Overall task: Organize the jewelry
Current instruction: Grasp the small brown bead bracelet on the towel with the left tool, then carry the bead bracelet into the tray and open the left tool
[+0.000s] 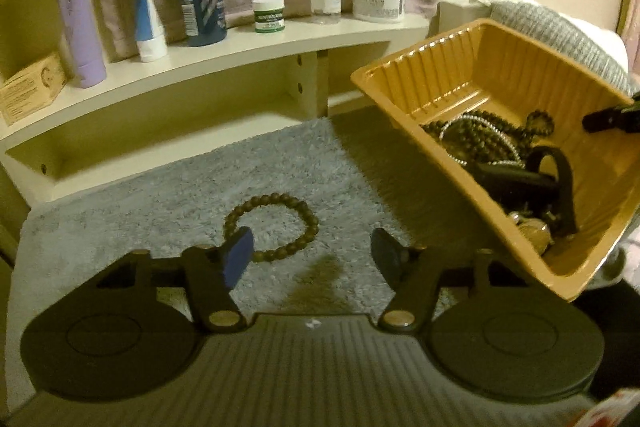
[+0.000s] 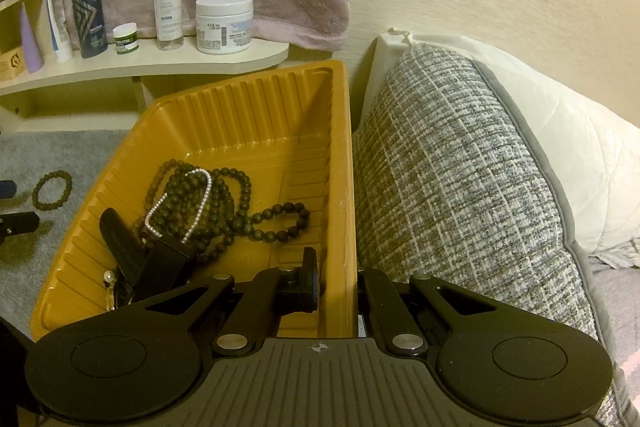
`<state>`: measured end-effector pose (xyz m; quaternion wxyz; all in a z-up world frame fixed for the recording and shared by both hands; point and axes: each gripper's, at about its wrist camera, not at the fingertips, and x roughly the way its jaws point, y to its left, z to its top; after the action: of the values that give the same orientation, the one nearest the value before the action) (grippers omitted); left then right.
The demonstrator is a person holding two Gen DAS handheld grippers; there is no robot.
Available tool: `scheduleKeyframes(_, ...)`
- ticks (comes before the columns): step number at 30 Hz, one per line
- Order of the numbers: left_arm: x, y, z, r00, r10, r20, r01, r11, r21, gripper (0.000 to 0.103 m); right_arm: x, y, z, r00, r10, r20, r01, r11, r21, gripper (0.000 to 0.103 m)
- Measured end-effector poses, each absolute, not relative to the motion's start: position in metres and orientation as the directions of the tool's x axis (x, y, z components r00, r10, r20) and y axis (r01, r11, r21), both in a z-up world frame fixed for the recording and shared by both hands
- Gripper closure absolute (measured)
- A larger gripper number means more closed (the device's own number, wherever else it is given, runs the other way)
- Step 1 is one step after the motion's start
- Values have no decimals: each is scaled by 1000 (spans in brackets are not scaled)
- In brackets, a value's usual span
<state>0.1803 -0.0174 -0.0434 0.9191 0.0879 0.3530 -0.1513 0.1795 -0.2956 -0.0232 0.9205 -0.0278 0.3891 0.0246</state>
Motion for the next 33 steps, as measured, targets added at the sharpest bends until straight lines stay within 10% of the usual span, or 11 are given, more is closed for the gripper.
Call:
scheduleKeyframes(9,201,-33,-60,680,-220,-699,388,918,88,78,183,-297,-26,689,21,-724,-66,997,-35,99)
scheduleKeyframes(33,206,-31,-51,680,-206,-704,381,919,99,97,185,-298,-29,691,22,-723,-69,997,-35,99)
